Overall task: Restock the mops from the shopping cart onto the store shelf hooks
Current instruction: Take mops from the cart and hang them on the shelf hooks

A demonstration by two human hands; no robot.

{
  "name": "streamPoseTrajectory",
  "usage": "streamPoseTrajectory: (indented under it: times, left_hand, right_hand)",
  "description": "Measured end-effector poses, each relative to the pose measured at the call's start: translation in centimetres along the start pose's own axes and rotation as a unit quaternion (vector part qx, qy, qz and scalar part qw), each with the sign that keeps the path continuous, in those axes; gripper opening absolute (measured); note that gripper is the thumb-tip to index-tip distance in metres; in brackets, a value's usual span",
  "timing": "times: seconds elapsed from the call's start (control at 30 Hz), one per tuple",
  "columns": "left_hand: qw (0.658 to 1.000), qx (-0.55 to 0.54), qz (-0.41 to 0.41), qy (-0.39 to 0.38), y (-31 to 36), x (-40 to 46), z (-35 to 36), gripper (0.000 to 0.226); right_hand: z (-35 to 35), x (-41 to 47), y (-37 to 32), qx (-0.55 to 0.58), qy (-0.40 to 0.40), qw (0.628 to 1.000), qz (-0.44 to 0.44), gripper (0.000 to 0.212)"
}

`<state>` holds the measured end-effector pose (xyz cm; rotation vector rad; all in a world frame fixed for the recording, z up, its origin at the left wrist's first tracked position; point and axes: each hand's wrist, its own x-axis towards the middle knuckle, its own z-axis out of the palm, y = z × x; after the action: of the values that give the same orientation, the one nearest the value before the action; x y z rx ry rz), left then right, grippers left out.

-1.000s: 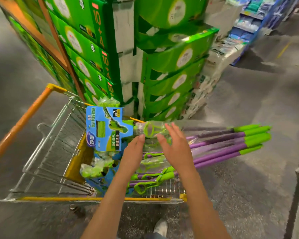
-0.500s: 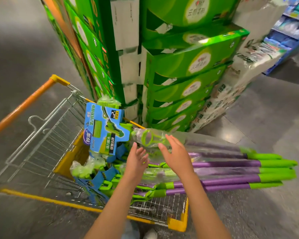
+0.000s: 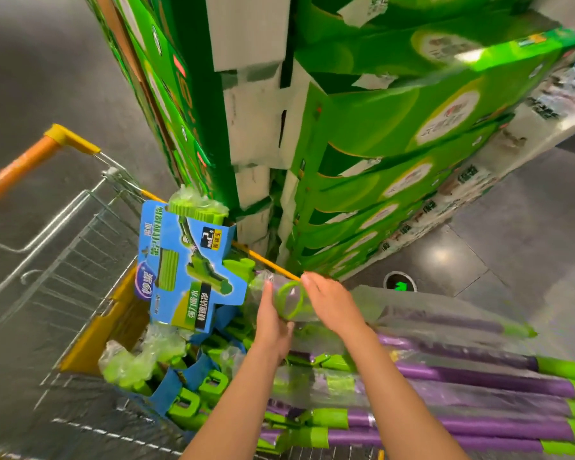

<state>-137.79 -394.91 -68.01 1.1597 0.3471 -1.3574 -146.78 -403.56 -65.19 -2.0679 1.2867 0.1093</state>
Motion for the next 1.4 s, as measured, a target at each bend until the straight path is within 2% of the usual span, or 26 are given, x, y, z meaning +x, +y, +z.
streamPoseTrajectory:
  times: [0.17, 0.33, 0.43, 0.53, 0.6, 0.7, 0.87, 0.93, 1.07, 1.17, 1.27, 1.3, 1.4]
  left_hand:
    - [1.000, -0.017, -0.008, 0.010, 0.1, 2.4, 0.3, 0.047]
    - [0.999, -0.045, -0.008, 0.005, -0.5, 4.0, -0.5, 0.065]
    - [0.998, -0.058, -0.004, 0.008, -0.9, 4.3, -0.6, 0.084]
    - [0.999, -0.045, 0.010, -0.013, -0.9, 3.6, -0.6, 0.082]
    - [0.999, -0.042, 0.017, 0.003, -0.9, 2.8, -0.5, 0.077]
    - [0.998, -0.054, 0.032, 0.026, -0.9, 1.8, -0.2, 0.060]
    - [0.991, -0.104, 0.072, 0.032, 0.1, 0.3, 0.4, 0.073]
    - [0.987, -0.128, 0.090, 0.032, 0.8, -0.6, 0.8, 0.073]
    - [0.985, -0.142, 0.089, 0.053, 0.8, -2.0, 1.1, 0.087]
    - [0.985, -0.143, 0.080, 0.055, 1.3, -4.1, 1.0, 0.063]
    - [0.986, -0.129, 0.093, 0.054, 1.2, -6.0, 0.8, 0.057]
    - [0.986, -0.126, 0.100, 0.051, 1.2, -6.7, 0.8, 0.060]
    - [0.984, -0.134, 0.113, 0.025, 1.3, -8.7, 0.7, 0.091]
  right_hand:
    - [1.4, 1.7, 0.7, -0.042, -0.062, 0.997, 0.010, 0.046]
    - [1.6, 2.4, 1.2, -0.036, -0.076, 0.996, 0.026, 0.054]
    - [1.5, 2.6, 1.3, -0.044, -0.081, 0.995, 0.027, 0.053]
    - [1.5, 2.7, 1.3, -0.021, -0.082, 0.996, 0.027, 0.047]
    - [1.2, 2.4, 1.0, -0.011, -0.077, 0.997, 0.021, 0.049]
    - [0.6, 1.7, 0.2, -0.031, -0.049, 0.998, -0.001, 0.053]
    - [-0.7, 0.9, -2.2, -0.089, 0.025, 0.994, -0.056, 0.054]
    - [-1.5, 0.6, -3.2, -0.102, 0.046, 0.992, -0.065, 0.058]
    - [-2.6, 0.1, -4.7, -0.124, 0.084, 0.986, -0.076, 0.070]
    - [-3.2, -1.3, -5.7, -0.157, 0.108, 0.977, -0.092, 0.071]
    - [-3.8, -3.0, -6.6, -0.160, 0.122, 0.974, -0.101, 0.071]
    - [-4.1, -3.5, -7.0, -0.162, 0.128, 0.973, -0.105, 0.072]
    - [-5.3, -5.5, -8.1, -0.168, 0.148, 0.968, -0.111, 0.075]
